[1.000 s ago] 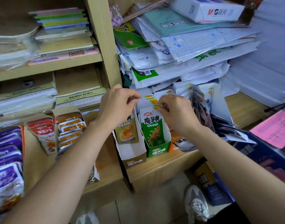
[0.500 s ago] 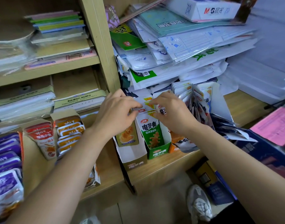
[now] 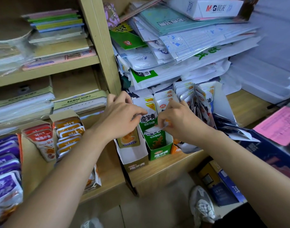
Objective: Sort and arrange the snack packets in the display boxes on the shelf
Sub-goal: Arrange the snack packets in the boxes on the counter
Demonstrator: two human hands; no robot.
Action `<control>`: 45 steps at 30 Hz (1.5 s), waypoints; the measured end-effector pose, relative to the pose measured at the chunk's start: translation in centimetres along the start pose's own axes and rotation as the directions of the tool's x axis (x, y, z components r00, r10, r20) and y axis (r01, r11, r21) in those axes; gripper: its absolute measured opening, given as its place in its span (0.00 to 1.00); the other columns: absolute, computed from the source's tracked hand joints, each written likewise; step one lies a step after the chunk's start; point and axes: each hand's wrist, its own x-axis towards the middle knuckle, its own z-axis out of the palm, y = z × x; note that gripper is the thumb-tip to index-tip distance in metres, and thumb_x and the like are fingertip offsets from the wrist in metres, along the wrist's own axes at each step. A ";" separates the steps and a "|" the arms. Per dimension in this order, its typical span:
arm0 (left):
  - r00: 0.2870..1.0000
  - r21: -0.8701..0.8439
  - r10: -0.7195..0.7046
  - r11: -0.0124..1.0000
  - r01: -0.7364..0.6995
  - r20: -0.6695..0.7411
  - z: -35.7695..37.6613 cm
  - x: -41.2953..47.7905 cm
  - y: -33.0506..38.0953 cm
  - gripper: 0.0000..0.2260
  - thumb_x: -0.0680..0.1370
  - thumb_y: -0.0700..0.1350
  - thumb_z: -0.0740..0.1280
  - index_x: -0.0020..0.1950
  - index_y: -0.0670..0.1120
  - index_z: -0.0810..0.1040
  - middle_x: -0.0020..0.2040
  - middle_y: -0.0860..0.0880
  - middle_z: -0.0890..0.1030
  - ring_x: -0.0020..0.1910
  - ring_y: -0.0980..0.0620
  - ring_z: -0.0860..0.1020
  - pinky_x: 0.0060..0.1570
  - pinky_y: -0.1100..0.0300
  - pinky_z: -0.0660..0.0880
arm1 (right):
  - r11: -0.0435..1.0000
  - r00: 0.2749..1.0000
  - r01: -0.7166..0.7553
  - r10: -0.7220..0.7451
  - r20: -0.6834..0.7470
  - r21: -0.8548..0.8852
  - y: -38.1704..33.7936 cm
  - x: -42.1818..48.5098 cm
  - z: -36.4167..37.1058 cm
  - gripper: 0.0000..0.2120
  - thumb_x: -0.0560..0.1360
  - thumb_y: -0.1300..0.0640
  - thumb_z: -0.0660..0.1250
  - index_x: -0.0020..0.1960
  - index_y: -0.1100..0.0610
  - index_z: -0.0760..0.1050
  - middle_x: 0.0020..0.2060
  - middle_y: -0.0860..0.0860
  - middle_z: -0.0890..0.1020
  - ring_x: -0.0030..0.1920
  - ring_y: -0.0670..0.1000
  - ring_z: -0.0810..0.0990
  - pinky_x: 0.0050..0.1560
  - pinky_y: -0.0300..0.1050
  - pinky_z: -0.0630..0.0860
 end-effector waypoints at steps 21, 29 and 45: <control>0.998 -0.265 0.022 0.964 -0.007 0.055 -0.2 -0.3 1.7 0.26 0.68 0.68 0.71 0.27 0.46 0.77 0.33 0.41 0.75 0.39 0.44 0.67 0.41 0.53 0.56 | 0.959 0.962 -0.212 0.238 -0.131 0.186 -0.4 -1.7 -2.3 0.01 0.72 0.61 0.76 0.43 0.57 0.86 0.32 0.50 0.85 0.32 0.49 0.83 0.37 0.49 0.82; 0.981 -0.336 -0.156 0.936 0.109 -0.116 -1.2 0.0 -0.4 0.18 0.75 0.56 0.73 0.33 0.45 0.82 0.28 0.46 0.73 0.32 0.43 0.73 0.34 0.54 0.66 | 0.954 0.978 -0.179 0.145 0.152 0.241 -0.3 -2.7 -3.2 0.06 0.70 0.64 0.78 0.39 0.54 0.86 0.34 0.45 0.85 0.35 0.41 0.82 0.40 0.30 0.77; 0.974 -0.305 0.095 0.952 -0.028 0.206 -0.9 -0.6 0.4 0.11 0.79 0.47 0.70 0.53 0.65 0.81 0.45 0.49 0.72 0.53 0.60 0.64 0.53 0.61 0.61 | 0.942 0.969 -0.244 0.227 0.098 0.232 -1.2 -2.5 -2.8 0.22 0.70 0.62 0.78 0.62 0.52 0.78 0.35 0.43 0.84 0.37 0.44 0.82 0.44 0.37 0.79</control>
